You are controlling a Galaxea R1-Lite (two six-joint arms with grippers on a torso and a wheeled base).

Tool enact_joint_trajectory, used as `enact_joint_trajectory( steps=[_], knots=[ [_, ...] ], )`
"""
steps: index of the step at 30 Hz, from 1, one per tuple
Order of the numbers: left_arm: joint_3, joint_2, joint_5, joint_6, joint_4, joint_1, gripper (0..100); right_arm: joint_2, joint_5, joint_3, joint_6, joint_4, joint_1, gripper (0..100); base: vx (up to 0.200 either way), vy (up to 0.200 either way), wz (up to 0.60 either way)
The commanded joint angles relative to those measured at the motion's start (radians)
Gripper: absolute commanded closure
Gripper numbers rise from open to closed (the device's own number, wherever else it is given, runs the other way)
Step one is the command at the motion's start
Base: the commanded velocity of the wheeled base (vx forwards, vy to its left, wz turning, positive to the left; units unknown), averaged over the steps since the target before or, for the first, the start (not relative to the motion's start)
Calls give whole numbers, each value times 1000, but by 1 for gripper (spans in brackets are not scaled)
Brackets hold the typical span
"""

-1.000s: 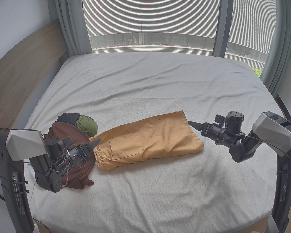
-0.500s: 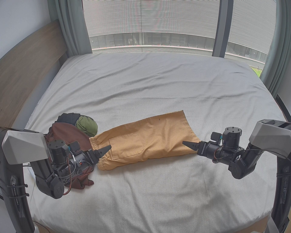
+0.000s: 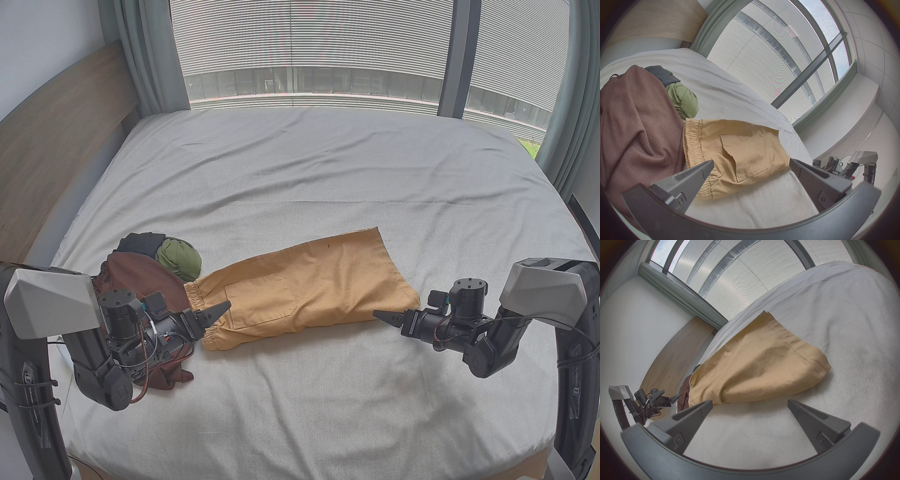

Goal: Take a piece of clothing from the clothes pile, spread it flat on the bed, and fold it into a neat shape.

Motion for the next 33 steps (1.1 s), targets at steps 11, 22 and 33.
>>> enact_joint_trajectory(
  steps=[11,22,33],
  knots=[
    [0,1,0,-1,0,-1,0,128,-41,-91,0,-12,2,0,0,0,0],
    [-3,7,0,-1,0,2,0,180,-59,-218,127,-19,23,0,0,0,0],
    [-5,10,0,-1,0,3,0,255,-108,-331,210,-99,48,0,0,0,0]
  ],
)
